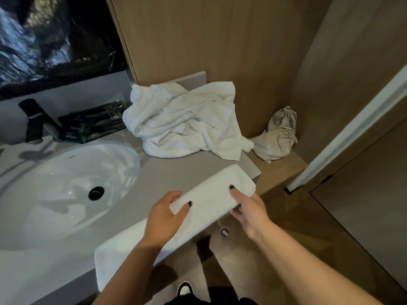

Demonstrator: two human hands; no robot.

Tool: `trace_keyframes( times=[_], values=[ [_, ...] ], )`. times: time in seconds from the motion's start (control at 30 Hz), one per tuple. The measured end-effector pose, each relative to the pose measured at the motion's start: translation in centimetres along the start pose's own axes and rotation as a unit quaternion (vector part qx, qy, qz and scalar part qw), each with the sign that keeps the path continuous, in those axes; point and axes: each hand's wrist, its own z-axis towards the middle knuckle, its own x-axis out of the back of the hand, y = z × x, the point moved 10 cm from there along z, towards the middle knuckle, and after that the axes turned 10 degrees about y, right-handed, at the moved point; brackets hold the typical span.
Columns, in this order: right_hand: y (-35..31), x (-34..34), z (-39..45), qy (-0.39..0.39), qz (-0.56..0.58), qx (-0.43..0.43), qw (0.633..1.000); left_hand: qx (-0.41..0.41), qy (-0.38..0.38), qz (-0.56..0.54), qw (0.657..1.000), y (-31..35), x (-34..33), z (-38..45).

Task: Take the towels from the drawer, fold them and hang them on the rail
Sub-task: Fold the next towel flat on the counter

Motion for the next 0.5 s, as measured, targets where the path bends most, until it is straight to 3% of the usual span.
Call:
trace_keyframes(
  times=[0.1, 0.2, 0.33, 0.5],
  values=[
    [-3.5, -0.3, -2.4, -0.080, -0.041, 0.071, 0.993, 0.125, 0.027, -0.119, 0.985, -0.3, 0.3, -2.6],
    [-7.4, -0.4, -5.6, -0.153, -0.082, 0.146, 0.974, 0.225, -0.062, -0.278, 0.932, 1.6, -2.7, -5.8],
    [-13.0, 0.4, -10.1, -0.217, -0.110, 0.246, 0.938, 0.194, -0.060, -0.289, 0.936, 7.5, -4.6, -8.5],
    [-20.9, 4.1, -13.1, -0.154, -0.090, 0.336, 0.925, 0.119, 0.093, -0.318, 0.936, 15.8, -2.2, -8.5]
  ],
)
